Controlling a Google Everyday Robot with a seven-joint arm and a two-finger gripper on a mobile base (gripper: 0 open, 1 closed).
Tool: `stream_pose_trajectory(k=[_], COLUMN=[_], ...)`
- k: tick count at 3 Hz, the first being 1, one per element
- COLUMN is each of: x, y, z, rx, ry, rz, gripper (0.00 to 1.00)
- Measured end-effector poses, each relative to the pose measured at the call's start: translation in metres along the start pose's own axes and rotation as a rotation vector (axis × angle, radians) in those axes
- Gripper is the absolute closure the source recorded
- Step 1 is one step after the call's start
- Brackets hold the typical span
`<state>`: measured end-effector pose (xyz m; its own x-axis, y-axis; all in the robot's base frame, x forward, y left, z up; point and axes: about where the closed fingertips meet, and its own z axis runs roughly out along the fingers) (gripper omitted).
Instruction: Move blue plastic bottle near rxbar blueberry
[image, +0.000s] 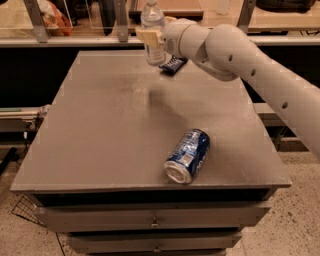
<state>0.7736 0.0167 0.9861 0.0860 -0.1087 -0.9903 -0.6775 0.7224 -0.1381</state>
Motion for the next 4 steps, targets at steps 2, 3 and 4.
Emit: stream_pose_trajectory(k=[2,3,4], x=[0.011,0.027,0.047], y=[-0.119,-0.145,-0.154], z=[-0.025,-0.046,-0.058], rx=[0.213,0.272,0.279], ry=[0.050,0.061,0.039], rz=[-0.030,0.010,0.094], gripper=[1.00,1.00,1.00])
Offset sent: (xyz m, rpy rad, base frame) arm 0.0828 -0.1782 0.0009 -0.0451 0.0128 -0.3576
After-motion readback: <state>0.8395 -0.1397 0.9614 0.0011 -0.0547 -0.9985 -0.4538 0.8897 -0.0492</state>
